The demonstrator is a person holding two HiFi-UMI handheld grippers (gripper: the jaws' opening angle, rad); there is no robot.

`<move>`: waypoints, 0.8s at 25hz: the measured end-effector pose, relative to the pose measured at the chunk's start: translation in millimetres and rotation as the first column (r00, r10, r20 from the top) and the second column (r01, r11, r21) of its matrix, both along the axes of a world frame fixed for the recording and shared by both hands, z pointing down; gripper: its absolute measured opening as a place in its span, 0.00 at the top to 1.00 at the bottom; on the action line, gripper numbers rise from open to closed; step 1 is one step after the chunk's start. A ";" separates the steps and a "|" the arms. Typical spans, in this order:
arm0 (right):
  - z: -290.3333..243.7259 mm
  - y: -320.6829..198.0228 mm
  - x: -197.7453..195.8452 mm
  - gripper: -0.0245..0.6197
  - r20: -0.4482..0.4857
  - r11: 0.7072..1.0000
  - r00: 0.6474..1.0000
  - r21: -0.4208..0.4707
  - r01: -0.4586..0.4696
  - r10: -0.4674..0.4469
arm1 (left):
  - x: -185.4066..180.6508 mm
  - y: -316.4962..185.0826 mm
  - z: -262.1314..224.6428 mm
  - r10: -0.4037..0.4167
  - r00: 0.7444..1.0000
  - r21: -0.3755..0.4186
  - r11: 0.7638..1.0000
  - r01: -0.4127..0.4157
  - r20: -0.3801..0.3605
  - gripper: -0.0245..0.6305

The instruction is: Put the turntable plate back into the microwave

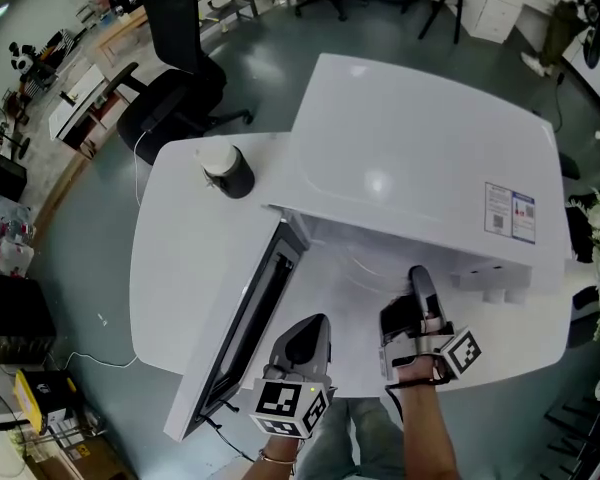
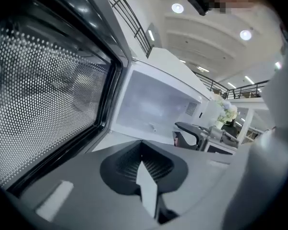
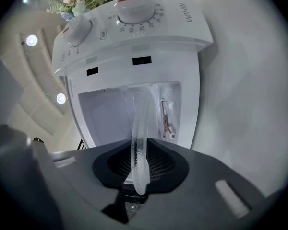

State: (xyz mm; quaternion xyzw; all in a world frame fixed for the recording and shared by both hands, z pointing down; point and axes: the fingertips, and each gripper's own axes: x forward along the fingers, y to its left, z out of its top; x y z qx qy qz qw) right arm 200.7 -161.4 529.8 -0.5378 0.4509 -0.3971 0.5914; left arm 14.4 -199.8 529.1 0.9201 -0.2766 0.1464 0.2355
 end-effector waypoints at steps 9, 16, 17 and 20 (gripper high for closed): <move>0.2 -11.7 12.2 0.87 -0.024 1.000 1.000 -0.007 -0.012 0.012 | 3.4 -8.8 1.8 -0.015 1.000 0.006 1.000 0.015 0.004 0.96; 0.4 -18.9 21.9 0.87 -0.017 0.999 0.999 -0.015 -0.045 0.045 | 2.2 -15.0 2.3 -0.023 1.000 0.015 1.000 0.023 0.015 0.96; 0.4 -20.0 23.2 0.87 -0.017 0.999 0.999 -0.016 -0.049 0.048 | 2.3 -15.6 2.5 -0.023 1.000 0.015 1.000 0.023 0.015 0.96; 0.3 -24.0 27.3 0.87 -0.017 0.998 0.998 -0.018 -0.055 0.054 | 3.3 -17.9 3.0 -0.023 1.000 0.016 1.000 0.023 0.016 0.96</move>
